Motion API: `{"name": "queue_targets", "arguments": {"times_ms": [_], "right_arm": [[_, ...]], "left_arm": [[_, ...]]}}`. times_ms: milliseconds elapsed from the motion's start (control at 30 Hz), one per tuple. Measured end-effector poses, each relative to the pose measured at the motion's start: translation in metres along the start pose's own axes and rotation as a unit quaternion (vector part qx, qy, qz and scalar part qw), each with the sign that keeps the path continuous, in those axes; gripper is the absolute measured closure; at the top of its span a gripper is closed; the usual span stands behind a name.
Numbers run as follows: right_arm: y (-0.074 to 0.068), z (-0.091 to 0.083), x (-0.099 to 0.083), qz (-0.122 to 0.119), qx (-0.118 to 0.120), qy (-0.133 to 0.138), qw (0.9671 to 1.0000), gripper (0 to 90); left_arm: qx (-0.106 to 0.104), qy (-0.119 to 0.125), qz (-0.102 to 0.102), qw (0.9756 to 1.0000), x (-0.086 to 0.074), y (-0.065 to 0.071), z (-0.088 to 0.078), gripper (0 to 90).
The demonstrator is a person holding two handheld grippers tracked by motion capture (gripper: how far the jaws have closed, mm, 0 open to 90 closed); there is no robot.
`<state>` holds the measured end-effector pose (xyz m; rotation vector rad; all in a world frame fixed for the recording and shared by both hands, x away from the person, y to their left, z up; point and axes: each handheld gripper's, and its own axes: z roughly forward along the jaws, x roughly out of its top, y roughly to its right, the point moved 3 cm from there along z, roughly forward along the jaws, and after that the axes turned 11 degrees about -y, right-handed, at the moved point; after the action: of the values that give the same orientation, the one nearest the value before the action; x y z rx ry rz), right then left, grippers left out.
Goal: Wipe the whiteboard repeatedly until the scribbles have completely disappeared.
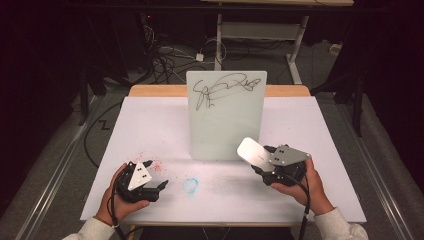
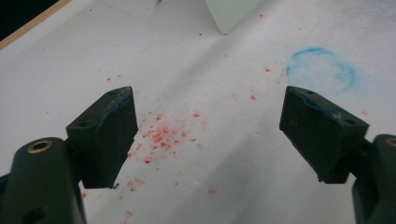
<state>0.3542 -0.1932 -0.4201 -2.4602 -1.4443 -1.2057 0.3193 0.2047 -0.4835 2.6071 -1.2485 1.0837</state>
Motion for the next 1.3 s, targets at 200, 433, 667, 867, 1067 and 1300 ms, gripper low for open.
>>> {"name": "queue_targets", "arguments": {"times_ms": [200, 433, 667, 867, 1067, 1300], "right_arm": [[0.006, -0.001, 0.0, 0.017, -0.002, 0.008, 0.9998, 31.3], [0.008, -0.004, -0.001, 0.028, -0.004, 0.014, 0.9995, 31.2], [0.01, -0.006, 0.008, 0.037, -0.03, 0.024, 0.9986, 31.2], [0.011, -0.008, 0.024, 0.038, -0.072, 0.037, 0.996, 31.2], [0.012, -0.008, 0.04, 0.034, -0.089, 0.055, 0.9939, 31.2], [0.01, -0.005, 0.056, 0.026, -0.113, 0.064, 0.9913, 31.2]], "left_arm": [[-0.001, -0.004, -0.001, 1.0, -0.001, 0.0, 0.001, 18.3], [0.001, -0.005, 0.004, 1.0, 0.001, 0.001, 0.002, 18.5], [0.002, 0.0, -0.002, 1.0, 0.001, 0.001, 0.0, 18.5], [0.0, 0.001, -0.003, 1.0, 0.001, 0.001, 0.0, 18.5], [-0.002, 0.004, -0.006, 1.0, 0.0, 0.0, -0.001, 18.5], [-0.004, 0.004, -0.007, 1.0, 0.0, 0.0, -0.001, 18.7]]}}
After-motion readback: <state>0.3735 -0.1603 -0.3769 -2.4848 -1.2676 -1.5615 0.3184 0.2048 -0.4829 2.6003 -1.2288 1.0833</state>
